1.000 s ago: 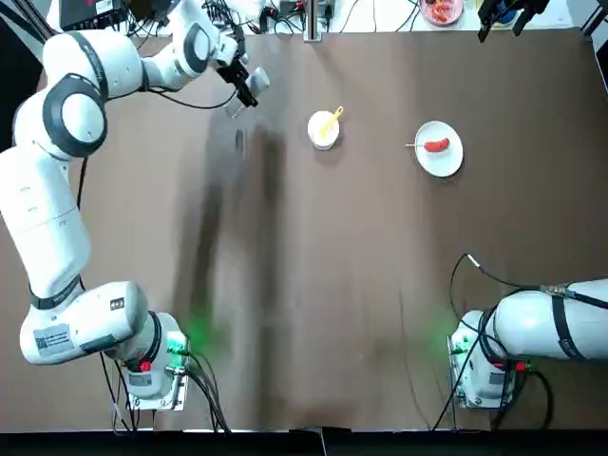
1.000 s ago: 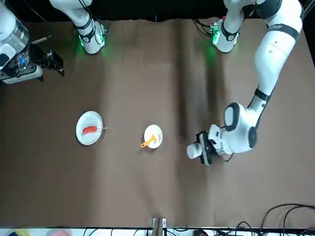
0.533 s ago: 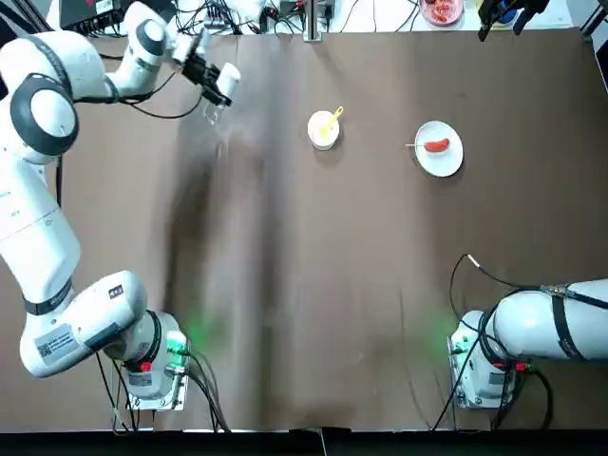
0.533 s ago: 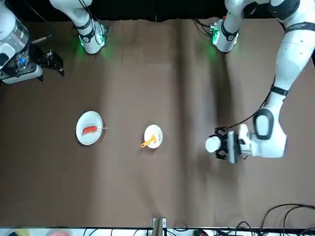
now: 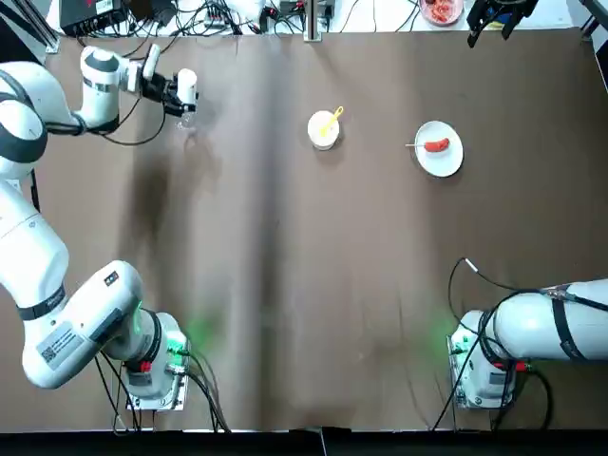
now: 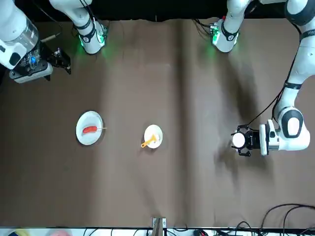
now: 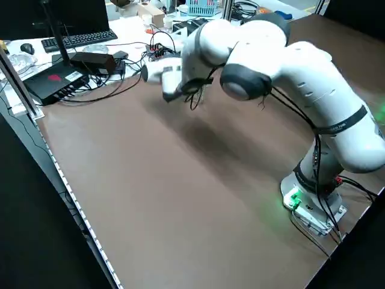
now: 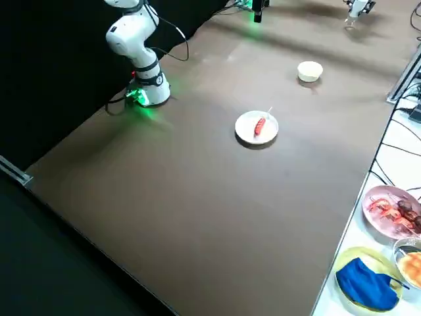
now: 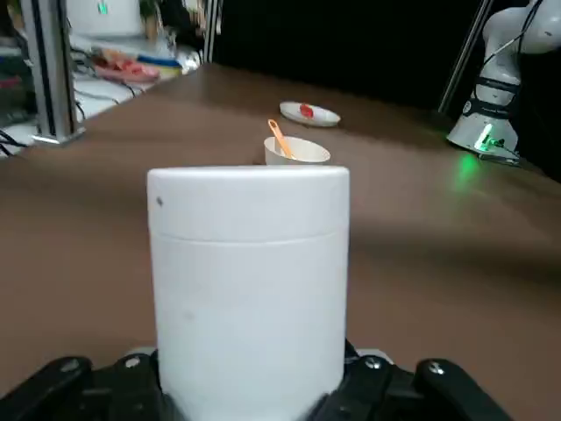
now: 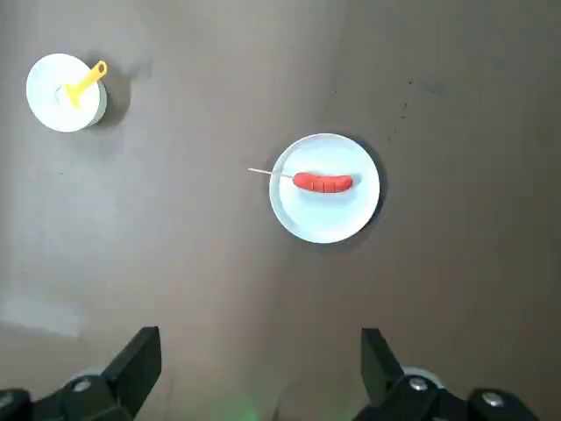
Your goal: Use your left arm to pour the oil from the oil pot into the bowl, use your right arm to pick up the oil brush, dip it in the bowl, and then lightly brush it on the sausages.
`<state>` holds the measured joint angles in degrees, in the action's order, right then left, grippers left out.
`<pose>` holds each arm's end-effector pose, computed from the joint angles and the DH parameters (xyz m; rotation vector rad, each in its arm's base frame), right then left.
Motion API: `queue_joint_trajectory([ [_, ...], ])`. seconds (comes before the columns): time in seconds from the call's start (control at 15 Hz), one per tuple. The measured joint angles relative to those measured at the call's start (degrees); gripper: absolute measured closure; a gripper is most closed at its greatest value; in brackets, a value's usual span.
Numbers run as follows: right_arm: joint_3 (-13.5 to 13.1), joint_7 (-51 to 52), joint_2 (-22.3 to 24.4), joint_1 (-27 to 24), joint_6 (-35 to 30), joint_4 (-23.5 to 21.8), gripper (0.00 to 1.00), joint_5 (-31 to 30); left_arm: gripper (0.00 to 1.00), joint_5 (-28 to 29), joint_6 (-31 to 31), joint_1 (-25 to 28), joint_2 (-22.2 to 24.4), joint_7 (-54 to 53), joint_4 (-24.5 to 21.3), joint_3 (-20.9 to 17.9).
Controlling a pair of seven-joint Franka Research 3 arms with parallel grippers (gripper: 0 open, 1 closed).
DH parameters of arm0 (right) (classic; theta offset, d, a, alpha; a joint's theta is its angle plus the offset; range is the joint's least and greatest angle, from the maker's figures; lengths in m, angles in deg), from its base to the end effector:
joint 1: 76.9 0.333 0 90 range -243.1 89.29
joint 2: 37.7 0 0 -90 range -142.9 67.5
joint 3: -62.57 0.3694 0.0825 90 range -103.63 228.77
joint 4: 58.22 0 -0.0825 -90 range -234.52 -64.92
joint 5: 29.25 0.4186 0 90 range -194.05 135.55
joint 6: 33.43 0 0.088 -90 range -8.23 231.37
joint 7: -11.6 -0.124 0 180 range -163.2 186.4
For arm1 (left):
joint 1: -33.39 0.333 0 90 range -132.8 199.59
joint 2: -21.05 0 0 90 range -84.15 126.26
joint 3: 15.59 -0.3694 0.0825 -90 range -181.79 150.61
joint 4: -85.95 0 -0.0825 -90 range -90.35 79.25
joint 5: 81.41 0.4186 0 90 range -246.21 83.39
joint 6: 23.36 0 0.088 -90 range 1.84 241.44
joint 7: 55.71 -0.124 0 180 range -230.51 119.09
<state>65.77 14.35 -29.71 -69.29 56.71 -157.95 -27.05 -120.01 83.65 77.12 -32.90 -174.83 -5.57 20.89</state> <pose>0.5250 0.1073 0.6536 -3.0911 -0.3655 0.0470 0.6988 0.0926 0.1716 1.5063 -1.3427 0.8843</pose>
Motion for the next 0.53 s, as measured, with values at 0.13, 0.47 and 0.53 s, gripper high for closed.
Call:
queue_joint_trajectory([
  [0.13, -0.3, 0.0, 0.0, -0.2, 0.3, 0.0, 0.00, 0.0, 0.44, -0.6, -1.9, 2.5, -1.2, -3.9, 0.8, 0.0],
  [0.47, -0.7, 0.0, 0.0, -0.6, 2.1, 0.1, 0.00, 0.0, 0.44, -5.3, -6.0, 9.6, -2.0, -9.6, 3.2, -0.1],
  [0.53, -0.7, 0.0, 0.0, -0.6, 2.2, 0.1, 0.00, 0.0, 0.44, -6.0, -6.0, 10.9, -2.4, -10.8, 3.4, -0.3],
])
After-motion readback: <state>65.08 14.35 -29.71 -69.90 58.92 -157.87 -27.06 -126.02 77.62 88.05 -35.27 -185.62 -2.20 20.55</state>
